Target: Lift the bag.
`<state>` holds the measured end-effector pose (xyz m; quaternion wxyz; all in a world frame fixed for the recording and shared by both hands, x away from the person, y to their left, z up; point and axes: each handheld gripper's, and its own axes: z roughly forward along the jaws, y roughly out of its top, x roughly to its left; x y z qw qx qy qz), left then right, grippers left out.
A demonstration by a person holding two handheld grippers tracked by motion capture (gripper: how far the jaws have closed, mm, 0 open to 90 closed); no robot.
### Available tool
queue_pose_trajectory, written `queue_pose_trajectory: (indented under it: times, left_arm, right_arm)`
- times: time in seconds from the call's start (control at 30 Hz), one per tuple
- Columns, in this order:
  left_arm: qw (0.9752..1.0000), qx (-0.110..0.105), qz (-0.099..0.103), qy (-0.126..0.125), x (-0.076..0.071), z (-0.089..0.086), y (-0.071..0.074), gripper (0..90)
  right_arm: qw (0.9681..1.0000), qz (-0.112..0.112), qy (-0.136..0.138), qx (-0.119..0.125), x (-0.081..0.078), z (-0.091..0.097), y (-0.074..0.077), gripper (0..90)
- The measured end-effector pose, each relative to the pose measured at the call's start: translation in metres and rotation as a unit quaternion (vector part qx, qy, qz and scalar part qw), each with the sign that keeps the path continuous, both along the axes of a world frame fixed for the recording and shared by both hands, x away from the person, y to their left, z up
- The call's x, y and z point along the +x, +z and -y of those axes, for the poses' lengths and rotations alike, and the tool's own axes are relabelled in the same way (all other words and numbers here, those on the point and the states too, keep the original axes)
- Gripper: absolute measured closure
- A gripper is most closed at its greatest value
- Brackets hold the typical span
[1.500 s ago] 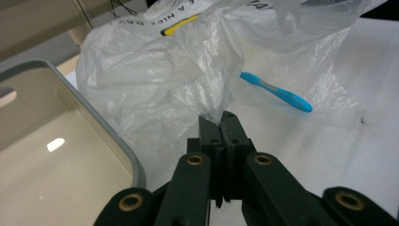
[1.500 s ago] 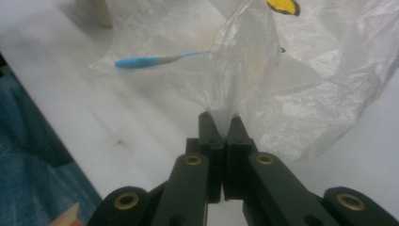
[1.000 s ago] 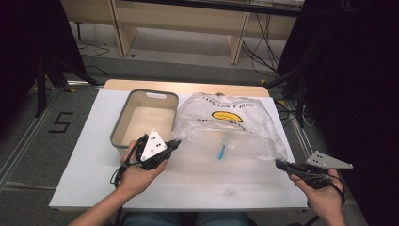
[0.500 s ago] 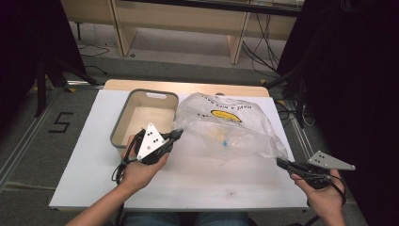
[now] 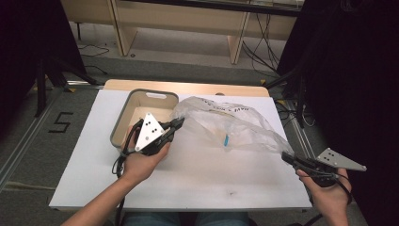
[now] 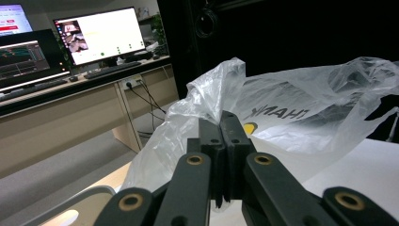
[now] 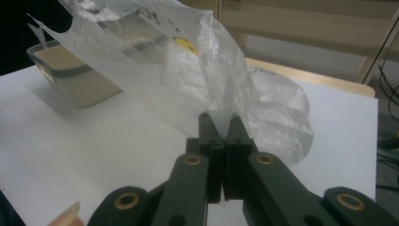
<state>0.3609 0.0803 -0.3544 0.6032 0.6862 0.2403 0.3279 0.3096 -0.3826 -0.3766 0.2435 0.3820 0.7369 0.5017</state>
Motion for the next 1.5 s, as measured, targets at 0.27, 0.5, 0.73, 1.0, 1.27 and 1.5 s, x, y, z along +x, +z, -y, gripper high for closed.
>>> queue_pose_trajectory:
  times: [0.27, 0.5, 0.73, 1.0, 1.27, 1.5]
  left_arm:
    - [0.9999, -0.011, 0.003, 0.003, 0.004, 0.0, 0.008, 89.1]
    - [0.9997, -0.024, -0.001, 0.009, 0.009, -0.001, 0.01, 89.1]
    - [0.9993, -0.034, 0.003, 0.013, 0.011, -0.002, 0.015, 89.1]
    - [0.999, -0.042, 0.009, 0.011, 0.009, -0.003, 0.023, 89.1]
    - [0.9984, -0.053, 0.016, 0.014, 0.007, -0.004, 0.033, 89.1]
    - [0.9982, -0.052, 0.002, 0.031, 0.015, -0.006, 0.03, 89.1]
  right_arm:
    - [0.9993, 0.033, -0.016, 0.012, 0.004, 0.001, 0.017, 89.3]
    - [0.9972, 0.062, -0.035, 0.022, 0.009, -0.003, 0.029, 89.3]
    - [0.9942, 0.089, -0.051, 0.034, 0.014, -0.007, 0.04, 89.3]
    - [0.9918, 0.108, -0.052, 0.043, 0.016, -0.009, 0.052, 89.2]
    - [0.9895, 0.12, -0.058, 0.056, 0.016, -0.008, 0.062, 89.2]
    - [0.9892, 0.119, -0.063, 0.057, 0.019, -0.007, 0.064, 89.2]
